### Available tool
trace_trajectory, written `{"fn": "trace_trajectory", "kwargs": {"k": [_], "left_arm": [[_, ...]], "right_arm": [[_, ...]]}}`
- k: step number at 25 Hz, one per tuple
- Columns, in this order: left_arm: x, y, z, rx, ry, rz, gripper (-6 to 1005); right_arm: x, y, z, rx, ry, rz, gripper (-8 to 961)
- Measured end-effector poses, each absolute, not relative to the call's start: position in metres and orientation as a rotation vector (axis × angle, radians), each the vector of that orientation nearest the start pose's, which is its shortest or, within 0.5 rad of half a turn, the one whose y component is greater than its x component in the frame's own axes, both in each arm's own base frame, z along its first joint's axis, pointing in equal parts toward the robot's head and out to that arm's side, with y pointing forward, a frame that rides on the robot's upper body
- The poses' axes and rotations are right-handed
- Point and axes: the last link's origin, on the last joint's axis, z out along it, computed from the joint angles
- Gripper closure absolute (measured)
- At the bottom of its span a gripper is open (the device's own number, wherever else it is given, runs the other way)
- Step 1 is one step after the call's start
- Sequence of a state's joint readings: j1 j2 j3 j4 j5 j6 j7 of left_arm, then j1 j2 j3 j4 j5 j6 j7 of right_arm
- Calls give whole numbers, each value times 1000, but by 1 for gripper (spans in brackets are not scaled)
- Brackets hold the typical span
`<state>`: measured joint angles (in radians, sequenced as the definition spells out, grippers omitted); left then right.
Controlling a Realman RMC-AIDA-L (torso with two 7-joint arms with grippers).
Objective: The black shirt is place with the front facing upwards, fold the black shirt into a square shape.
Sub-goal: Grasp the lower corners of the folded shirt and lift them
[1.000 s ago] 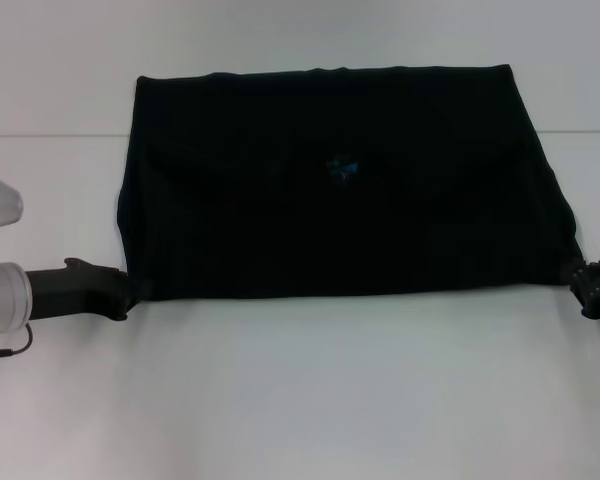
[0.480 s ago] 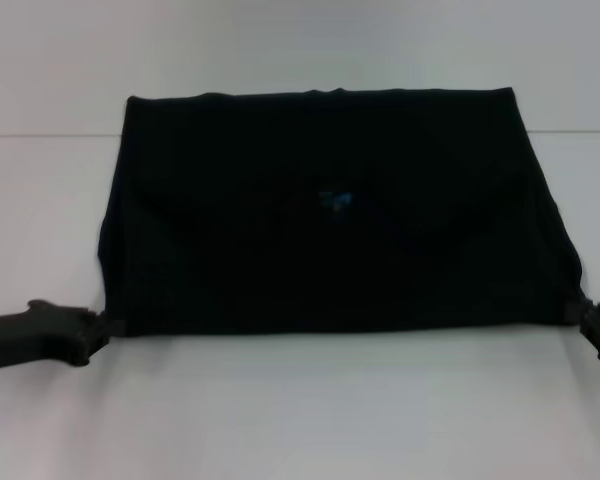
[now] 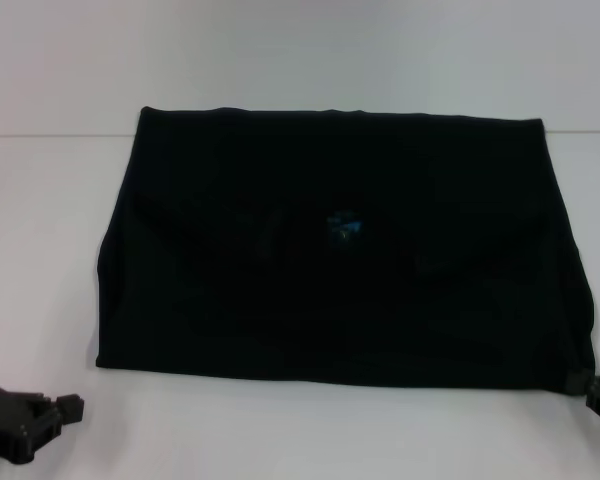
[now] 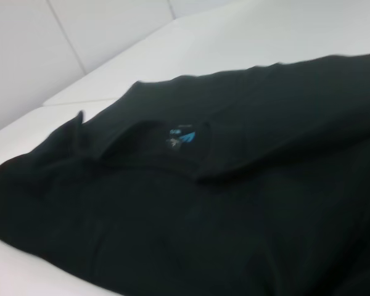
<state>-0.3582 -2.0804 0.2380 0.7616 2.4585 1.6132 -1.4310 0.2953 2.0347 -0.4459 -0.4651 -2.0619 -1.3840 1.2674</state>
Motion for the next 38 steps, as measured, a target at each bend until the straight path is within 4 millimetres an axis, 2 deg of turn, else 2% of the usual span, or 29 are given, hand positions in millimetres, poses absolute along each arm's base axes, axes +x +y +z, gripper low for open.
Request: {"fn": "trace_trajectory", "kwargs": {"k": [4, 10, 19, 23, 26, 31, 38], "left_arm": [[-375, 241, 38, -2478, -1075, -412, 951], [-369, 251, 36, -2495, -1031, -431, 946], [-370, 262, 48, -2436, -964, -457, 938], [-366, 269, 44, -2463, -943, -438, 935], [-363, 276, 31, -2504, -931, -400, 721], [-360, 287, 17, -2540, -915, -328, 608], [-359, 294, 21, -2514, -902, -337, 437]], "right_arm": [[384, 246, 9, -2305, 1068, 597, 919], [383, 254, 10, -2296, 1050, 582, 919], [382, 265, 11, -2273, 1040, 558, 920], [381, 268, 11, -2268, 1051, 561, 920], [381, 270, 12, -2263, 1065, 567, 920], [381, 271, 12, -2260, 1075, 569, 920], [380, 271, 10, -2258, 1079, 571, 919]]}}
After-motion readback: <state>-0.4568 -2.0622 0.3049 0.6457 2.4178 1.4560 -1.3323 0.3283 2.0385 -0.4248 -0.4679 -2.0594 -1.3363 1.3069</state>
